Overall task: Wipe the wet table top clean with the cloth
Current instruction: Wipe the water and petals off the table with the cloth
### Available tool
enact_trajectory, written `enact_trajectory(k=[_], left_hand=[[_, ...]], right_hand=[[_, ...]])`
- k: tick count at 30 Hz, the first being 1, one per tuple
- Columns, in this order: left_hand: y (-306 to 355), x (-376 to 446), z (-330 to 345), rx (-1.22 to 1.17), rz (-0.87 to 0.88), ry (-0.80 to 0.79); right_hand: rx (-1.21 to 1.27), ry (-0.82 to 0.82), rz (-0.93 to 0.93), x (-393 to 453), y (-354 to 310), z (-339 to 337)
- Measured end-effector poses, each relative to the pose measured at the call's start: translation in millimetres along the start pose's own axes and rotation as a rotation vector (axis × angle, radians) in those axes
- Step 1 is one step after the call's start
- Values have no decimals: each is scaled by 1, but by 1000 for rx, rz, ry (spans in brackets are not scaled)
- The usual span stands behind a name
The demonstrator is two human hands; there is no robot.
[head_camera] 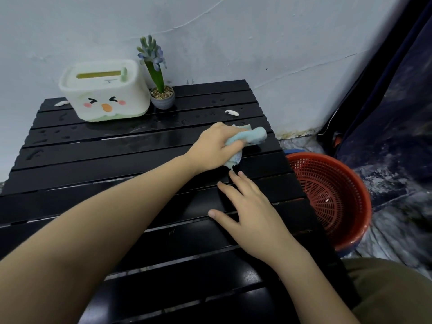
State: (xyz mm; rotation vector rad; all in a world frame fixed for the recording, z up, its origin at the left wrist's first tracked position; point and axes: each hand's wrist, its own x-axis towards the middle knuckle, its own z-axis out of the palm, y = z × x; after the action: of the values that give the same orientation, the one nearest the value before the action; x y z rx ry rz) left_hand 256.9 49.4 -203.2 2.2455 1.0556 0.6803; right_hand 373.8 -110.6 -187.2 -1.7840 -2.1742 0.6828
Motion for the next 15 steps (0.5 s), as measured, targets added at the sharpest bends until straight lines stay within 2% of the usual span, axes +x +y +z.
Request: enact_trajectory(k=[4,7,9,11,13,15], left_hand=[[1,-24,-24,-408,-293,252],[-15,-55,-54,-486,-423,414],[-30,-81,-75,-392,-463,474],[-45,-104,-95,-201,-454,530],[-62,-121,-110,37,-427,552],[-82,-134,-117,171,-457,538]], right_hand=[[-36,84,3,12,-2,-7],[-48,159,18,33,-12,-9],[-50,177,34,55,-21,-9],[-39,191,24,84,-31,-6],[-25,208,-14,118,-41,-3],[-21,225,-67,155,-52,1]])
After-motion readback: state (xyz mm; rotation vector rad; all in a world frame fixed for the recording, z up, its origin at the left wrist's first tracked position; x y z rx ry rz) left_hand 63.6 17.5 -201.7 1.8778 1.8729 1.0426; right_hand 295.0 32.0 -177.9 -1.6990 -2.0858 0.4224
